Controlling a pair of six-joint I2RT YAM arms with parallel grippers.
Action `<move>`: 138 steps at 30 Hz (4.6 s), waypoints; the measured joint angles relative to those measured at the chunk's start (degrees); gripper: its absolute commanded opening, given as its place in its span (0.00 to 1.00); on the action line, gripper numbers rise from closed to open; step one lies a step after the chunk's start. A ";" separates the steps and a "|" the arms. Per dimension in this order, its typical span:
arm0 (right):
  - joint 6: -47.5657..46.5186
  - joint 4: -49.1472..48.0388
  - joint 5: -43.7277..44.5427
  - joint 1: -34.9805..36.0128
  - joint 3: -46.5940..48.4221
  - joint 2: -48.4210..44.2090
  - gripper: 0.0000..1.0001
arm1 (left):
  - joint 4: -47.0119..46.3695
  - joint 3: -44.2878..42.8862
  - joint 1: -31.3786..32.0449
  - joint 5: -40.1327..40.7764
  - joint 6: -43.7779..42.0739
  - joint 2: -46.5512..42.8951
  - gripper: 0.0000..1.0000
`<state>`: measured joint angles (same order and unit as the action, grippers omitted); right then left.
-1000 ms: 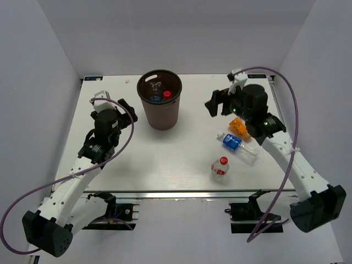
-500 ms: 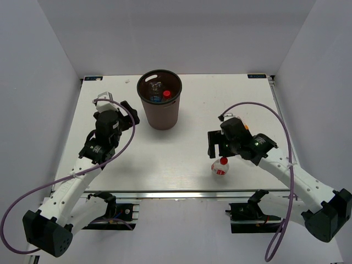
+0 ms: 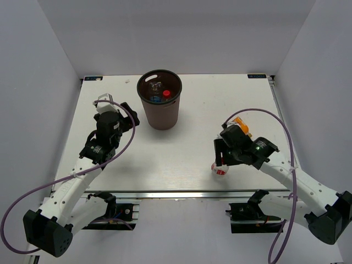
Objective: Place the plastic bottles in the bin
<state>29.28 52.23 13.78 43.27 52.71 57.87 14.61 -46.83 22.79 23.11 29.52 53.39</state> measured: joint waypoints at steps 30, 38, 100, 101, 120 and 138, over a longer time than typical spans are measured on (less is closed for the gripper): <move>-19.98 -35.15 -3.54 0.04 25.11 7.10 0.04 | 5.44 -0.52 0.00 4.39 5.22 -2.27 0.98; -25.44 -37.16 -7.06 0.04 56.68 34.95 0.04 | 9.22 -2.84 0.00 10.58 7.02 -7.45 0.98; -35.32 -37.53 -12.72 -2.34 69.29 64.11 0.89 | 9.55 -3.48 0.00 10.95 6.67 -5.05 0.98; -35.30 -37.62 -12.72 -2.40 69.09 64.00 0.89 | 9.40 -3.48 0.00 10.84 6.62 -5.01 0.98; -29.59 -39.89 -15.69 -12.09 40.15 30.69 0.89 | 7.30 -3.48 0.00 7.63 5.92 -3.80 0.98; -24.17 -26.62 -4.13 -29.81 1.44 15.47 0.89 | 0.90 -3.43 0.00 1.05 0.92 2.01 0.98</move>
<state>5.10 25.61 9.65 13.45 54.15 73.34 15.51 -50.26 22.79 24.16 30.44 55.40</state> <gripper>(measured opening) 0.894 0.982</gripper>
